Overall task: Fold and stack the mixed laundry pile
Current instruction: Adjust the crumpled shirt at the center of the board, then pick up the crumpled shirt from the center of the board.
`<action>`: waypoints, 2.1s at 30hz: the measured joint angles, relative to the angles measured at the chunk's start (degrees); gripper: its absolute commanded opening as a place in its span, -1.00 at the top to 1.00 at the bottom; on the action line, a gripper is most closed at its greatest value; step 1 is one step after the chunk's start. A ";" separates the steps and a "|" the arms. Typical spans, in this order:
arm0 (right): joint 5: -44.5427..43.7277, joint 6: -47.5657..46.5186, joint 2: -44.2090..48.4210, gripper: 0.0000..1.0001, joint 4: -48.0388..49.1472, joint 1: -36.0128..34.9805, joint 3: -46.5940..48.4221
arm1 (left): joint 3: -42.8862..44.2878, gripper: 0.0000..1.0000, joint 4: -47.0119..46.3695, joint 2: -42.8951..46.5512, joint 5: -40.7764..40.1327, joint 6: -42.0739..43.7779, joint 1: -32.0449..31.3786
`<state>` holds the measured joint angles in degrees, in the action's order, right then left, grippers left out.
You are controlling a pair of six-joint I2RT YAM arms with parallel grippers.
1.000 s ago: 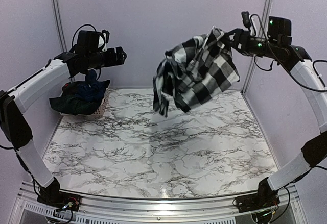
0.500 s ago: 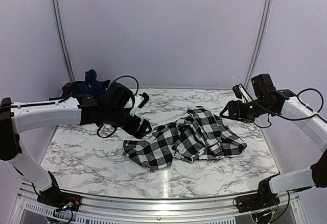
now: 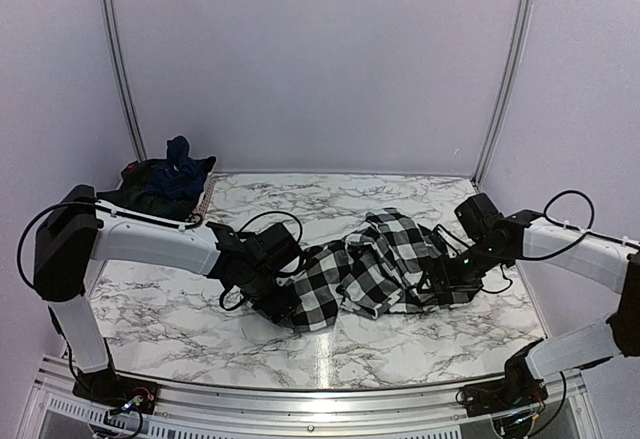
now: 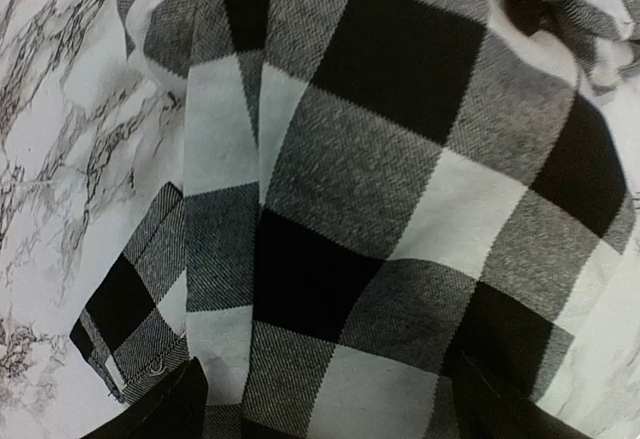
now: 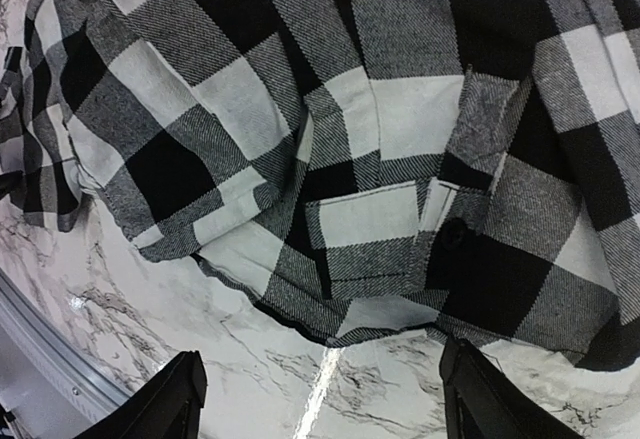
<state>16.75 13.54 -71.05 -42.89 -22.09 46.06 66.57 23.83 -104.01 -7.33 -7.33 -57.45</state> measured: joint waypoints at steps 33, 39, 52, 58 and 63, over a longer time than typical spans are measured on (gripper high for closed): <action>-20.13 -2.69 -11.34 1.00 -1.81 5.42 41.09 | 27.82 1.00 6.32 11.50 -7.56 -1.14 19.54; -23.30 -6.25 -11.10 1.00 -5.64 7.08 51.08 | 36.54 1.00 7.43 13.66 -10.86 -0.94 25.14; -12.22 -8.66 -1.62 1.00 -14.23 8.02 53.42 | 36.96 1.00 4.66 30.47 -0.31 5.70 27.39; -9.35 -6.29 4.39 1.00 -15.67 8.02 50.97 | 45.03 1.00 1.68 32.28 4.48 6.99 27.41; -11.50 -6.43 -3.87 0.16 -14.29 8.50 51.84 | 49.13 1.00 -0.26 27.91 7.78 6.16 27.41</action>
<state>5.26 7.11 -74.91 -57.19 -13.58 97.91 115.70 23.57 -76.09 0.45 -1.17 -30.04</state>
